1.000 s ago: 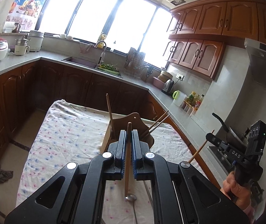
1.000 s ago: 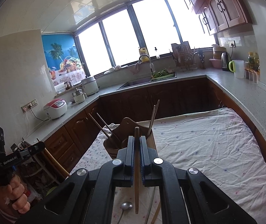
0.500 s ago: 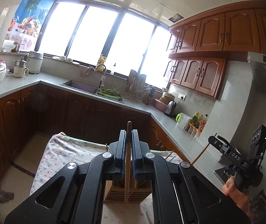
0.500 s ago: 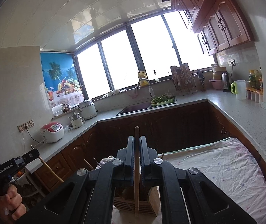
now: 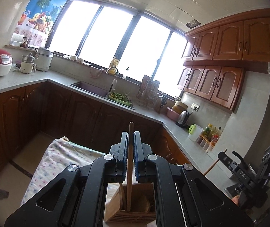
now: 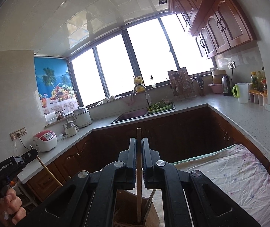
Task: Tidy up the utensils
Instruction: 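Open both grippers to release the chopsticks into the caddy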
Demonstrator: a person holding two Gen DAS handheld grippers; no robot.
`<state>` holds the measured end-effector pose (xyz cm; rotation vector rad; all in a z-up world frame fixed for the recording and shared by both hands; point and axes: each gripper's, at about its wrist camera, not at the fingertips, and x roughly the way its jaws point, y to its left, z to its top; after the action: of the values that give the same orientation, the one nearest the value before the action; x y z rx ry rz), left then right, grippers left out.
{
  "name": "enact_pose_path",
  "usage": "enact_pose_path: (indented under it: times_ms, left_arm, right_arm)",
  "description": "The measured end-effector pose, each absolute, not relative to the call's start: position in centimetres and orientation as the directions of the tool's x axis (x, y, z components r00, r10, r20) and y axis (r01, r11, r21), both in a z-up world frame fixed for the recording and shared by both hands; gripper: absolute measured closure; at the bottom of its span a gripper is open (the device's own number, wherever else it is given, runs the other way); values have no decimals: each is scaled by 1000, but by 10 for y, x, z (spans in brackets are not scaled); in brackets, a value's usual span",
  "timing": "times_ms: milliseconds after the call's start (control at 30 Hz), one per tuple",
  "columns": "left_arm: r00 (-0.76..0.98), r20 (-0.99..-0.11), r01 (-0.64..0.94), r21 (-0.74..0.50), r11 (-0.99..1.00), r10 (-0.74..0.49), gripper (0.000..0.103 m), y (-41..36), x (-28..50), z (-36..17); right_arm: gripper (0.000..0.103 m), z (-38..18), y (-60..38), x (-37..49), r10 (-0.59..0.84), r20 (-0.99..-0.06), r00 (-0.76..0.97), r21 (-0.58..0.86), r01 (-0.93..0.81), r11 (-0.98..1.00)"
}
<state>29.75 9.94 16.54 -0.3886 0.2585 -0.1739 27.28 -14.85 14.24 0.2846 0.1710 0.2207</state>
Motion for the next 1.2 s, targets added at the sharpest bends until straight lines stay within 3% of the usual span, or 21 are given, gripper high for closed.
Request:
enact_pose_path:
  times_ms: [633,1200]
  left_arm:
    - [902,-354,99,-386,917,-246,98,77,329,88]
    - [874,-408,101,-378,920,-263,98,68,337,85]
  right_arm:
    - [98,70,-138,299,253,-273,928,350,-149,925]
    - [97,68,-145,302,262,-302,917,367,-142,919]
